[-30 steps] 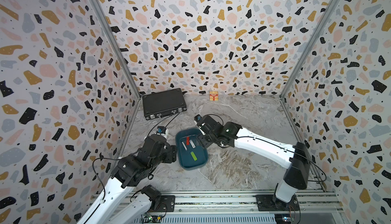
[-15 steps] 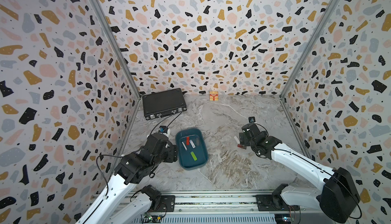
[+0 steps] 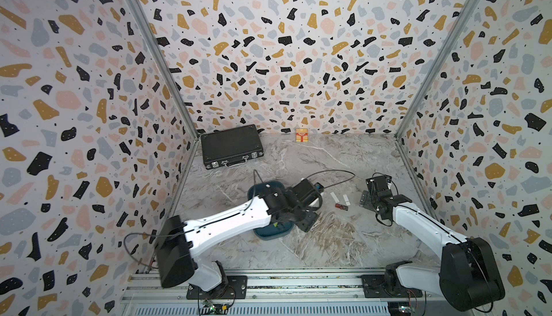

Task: Put the usb flash drive into the storage box
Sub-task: Pick up the USB flash from the center of the board.

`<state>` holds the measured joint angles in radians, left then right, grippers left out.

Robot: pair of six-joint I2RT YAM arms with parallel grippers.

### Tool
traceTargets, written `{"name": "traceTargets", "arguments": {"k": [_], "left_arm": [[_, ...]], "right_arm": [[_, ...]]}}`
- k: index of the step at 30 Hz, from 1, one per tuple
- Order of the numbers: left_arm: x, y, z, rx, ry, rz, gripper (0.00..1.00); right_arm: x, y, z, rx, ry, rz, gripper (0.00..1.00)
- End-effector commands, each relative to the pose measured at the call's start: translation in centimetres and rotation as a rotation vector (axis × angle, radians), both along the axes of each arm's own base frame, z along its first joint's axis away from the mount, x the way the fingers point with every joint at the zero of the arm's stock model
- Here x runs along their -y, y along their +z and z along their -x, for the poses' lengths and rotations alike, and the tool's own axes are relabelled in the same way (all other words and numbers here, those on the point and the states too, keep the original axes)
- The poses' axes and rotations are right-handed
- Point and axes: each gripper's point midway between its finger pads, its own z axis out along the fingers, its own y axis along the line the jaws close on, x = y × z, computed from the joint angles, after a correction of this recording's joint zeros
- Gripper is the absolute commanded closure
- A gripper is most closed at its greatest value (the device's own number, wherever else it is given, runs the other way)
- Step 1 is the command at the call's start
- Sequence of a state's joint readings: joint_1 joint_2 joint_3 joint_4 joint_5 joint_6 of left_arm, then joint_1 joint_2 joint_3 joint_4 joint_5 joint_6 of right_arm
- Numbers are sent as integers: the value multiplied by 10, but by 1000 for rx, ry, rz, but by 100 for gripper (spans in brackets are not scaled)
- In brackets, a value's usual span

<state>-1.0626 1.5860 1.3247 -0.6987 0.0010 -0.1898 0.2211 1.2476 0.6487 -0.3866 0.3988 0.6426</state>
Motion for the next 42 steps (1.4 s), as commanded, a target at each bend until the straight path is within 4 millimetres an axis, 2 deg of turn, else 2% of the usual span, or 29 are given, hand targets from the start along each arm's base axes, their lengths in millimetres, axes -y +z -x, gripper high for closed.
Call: {"name": "traceTargets", "arguments": {"k": [1, 4, 8, 14, 17, 28, 42], "left_arm": [[50, 0, -5, 44, -234, 50, 30], [78, -16, -14, 67, -363, 21, 30], [105, -36, -23, 86, -497, -5, 30], [130, -63, -33, 107, -636, 44, 31], [137, -69, -38, 99, -687, 75, 32], [152, -87, -74, 165, -758, 57, 36], [147, -133, -80, 125, -791, -17, 45]], "right_arm": [[3, 1, 0, 59, -66, -67, 6], [12, -10, 3, 74, -122, -110, 8], [17, -19, 4, 74, -156, -144, 10], [14, -29, 2, 68, -154, -169, 12], [14, -29, 2, 80, -153, -177, 12], [7, -35, -1, 66, -130, -208, 14], [4, -38, -3, 50, -121, -219, 17]]}}
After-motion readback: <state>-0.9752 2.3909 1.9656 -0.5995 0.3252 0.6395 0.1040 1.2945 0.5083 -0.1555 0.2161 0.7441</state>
